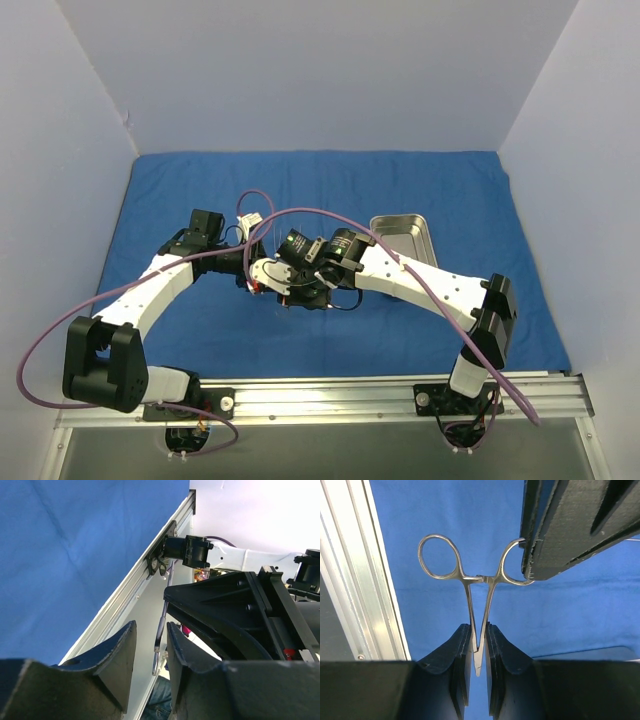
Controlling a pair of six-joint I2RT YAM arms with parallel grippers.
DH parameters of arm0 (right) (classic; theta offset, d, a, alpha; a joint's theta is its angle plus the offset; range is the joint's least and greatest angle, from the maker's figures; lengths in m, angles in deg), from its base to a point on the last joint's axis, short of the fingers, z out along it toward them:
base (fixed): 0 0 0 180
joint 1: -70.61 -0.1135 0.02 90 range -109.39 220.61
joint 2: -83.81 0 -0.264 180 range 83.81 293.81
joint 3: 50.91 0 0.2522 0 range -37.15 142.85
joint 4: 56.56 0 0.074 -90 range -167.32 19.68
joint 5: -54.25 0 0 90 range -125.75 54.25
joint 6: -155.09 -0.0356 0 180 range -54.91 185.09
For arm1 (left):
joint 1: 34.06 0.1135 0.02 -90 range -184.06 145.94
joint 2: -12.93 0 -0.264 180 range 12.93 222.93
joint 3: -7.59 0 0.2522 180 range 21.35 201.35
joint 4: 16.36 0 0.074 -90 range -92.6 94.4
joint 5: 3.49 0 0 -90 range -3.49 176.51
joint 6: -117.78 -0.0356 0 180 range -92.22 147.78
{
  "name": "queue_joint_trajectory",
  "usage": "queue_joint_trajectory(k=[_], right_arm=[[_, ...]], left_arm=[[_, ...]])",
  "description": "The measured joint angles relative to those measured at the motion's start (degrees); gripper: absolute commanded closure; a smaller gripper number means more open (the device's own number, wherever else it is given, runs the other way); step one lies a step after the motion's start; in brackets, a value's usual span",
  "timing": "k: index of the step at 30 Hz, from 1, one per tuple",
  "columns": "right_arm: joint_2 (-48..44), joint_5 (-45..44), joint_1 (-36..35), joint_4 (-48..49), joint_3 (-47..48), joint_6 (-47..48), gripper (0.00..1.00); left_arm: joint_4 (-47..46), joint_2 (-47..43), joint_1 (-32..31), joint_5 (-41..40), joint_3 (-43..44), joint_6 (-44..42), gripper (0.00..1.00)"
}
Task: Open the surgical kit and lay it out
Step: Place the medical item in the surgical kit.
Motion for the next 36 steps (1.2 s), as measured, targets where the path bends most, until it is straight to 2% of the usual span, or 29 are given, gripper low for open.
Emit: queue_joint_trajectory(k=[4, 7, 9, 12, 13, 14, 18, 19, 24, 29, 36], right_arm=[[0.00, 0.00, 0.00, 0.00, 0.00, 0.07, 1.00], [0.00, 0.04, 0.00, 0.00, 0.00, 0.09, 1.00], [0.02, 0.04, 0.00, -0.04, 0.00, 0.09, 1.00], [0.09, 0.02, 0.02, 0.07, 0.00, -0.15, 0.99], [0.13, 0.02, 0.11, 0.22, 0.00, -0.42, 0.89], [0.20, -0.02, 0.31, 0.37, 0.00, -1.01, 0.68], [0.22, -0.37, 2.01, 2.25, 0.00, -5.27, 0.50], [0.22, -0.50, 2.97, 3.02, 0.00, -6.64, 0.37], [0.22, -3.15, 10.91, 5.90, 1.42, -14.38, 0.30], [-0.28, -5.99, 18.97, 6.69, 5.18, -20.20, 0.27], [-2.64, -6.40, 24.11, 6.91, 5.86, -24.72, 0.27]], left_arm=[[-0.02, -0.42, -0.26, 0.20, -0.02, 0.24, 0.69], [-0.09, -1.05, -0.46, 0.37, -0.02, 0.50, 0.83], [-0.13, -1.60, -0.63, 0.42, -0.07, 0.61, 0.98], [-0.24, -2.43, -0.68, 0.33, -0.13, 0.74, 0.98], [-0.26, -2.73, -0.68, -0.02, -0.15, 0.81, 0.98], [-0.31, -3.06, -0.63, -0.37, -0.22, 0.92, 0.98], [-3.28, -5.18, 1.14, -3.50, -1.88, 3.23, 0.98], [-5.29, -6.08, 2.34, -4.26, -3.02, 4.22, 0.98], [-17.40, -8.35, 9.55, -8.13, -8.04, 11.13, 0.98], [-30.95, -6.08, 12.28, -11.32, -10.16, 16.65, 0.98], [-50.10, -3.02, 17.70, -17.99, -14.86, 21.88, 0.98]])
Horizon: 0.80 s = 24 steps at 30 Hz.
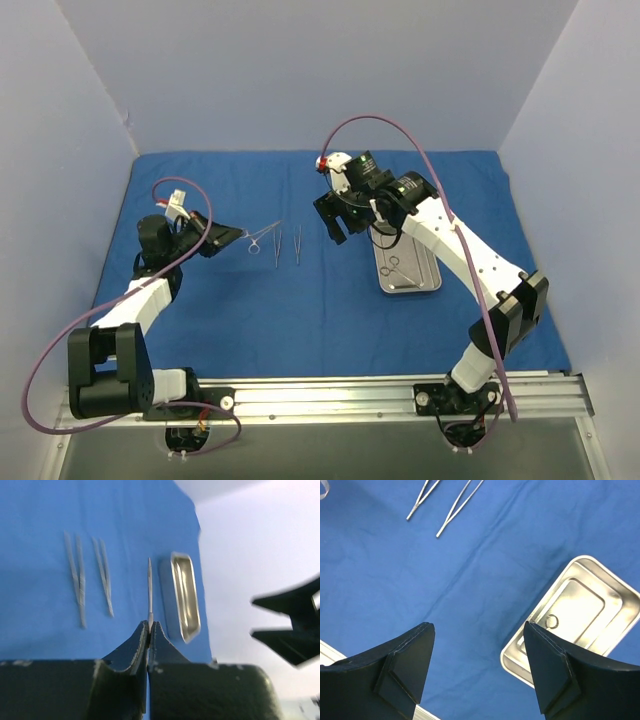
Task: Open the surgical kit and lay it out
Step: Place the medical item in the surgical kit.
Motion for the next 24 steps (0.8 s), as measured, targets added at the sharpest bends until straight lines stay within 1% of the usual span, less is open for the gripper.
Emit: queue_joint_trajectory(k=[6, 9, 13, 17, 24], right_arm=[[-0.15, 0.98, 0.74, 0.31, -0.04, -2.38, 0.27], [-1.68, 0.98, 0.85, 1.49, -2.05, -2.95, 0.27], [-5.60, 1.01, 1.60, 1.77, -5.88, -4.00, 0.27], [-8.17, 1.01, 2.49, 1.95, -6.71, -4.37, 0.27], [-8.41, 1.64, 2.95, 2.05, -6.73, -4.28, 0.27]], left_arm=[[-10.47, 5.22, 1.64, -6.49, -1.05, 1.27, 0.98], [-14.84, 8.85, 1.64, -9.38, -1.46, 2.03, 0.98], [-16.06, 10.80, 1.64, -14.38, -3.06, 2.80, 0.98], [-16.35, 10.78, 1.64, -19.15, -4.33, 2.80, 0.98], [-21.09, 13.64, 1.33, -23.21, -5.81, 4.35, 0.98]])
